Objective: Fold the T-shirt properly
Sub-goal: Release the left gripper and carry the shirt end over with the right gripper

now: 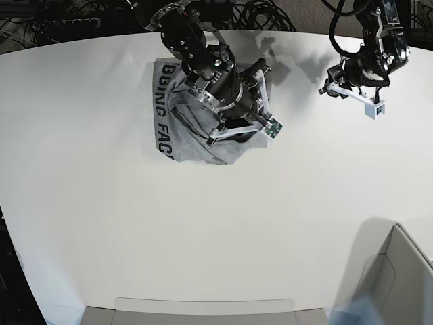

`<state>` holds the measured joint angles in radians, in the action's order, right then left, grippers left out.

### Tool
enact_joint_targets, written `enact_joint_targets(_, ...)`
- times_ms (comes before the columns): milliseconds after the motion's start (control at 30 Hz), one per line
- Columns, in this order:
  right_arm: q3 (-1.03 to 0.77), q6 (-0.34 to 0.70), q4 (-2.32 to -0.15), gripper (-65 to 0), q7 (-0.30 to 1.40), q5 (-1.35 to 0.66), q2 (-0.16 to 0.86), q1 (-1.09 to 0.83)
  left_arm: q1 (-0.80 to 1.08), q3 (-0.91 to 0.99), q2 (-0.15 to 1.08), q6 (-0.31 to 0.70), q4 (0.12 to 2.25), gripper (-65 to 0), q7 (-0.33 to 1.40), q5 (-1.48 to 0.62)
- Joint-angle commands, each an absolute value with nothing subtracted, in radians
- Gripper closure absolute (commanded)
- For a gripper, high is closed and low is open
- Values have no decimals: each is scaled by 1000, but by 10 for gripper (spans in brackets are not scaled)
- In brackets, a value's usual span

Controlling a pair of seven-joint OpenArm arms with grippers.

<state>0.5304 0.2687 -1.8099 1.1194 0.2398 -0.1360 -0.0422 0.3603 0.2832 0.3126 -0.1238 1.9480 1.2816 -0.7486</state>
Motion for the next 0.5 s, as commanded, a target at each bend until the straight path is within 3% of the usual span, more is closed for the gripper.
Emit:
enact_joint_targets(0, 556, 263, -1827, -161, 1067, 231, -148, -35, 357, 286, 321, -122, 1962, -98, 1277, -756)
enact_joint_targets(200, 618, 263, -1825, -163, 1030, 229, -150, -38, 357, 286, 321, -122, 1962, -99, 1276, -756)
enact_joint_targets(467, 536, 254, -2054, -157, 1036, 240, -116, -147, 358, 286, 320, -122, 1962, -99, 1274, -756)
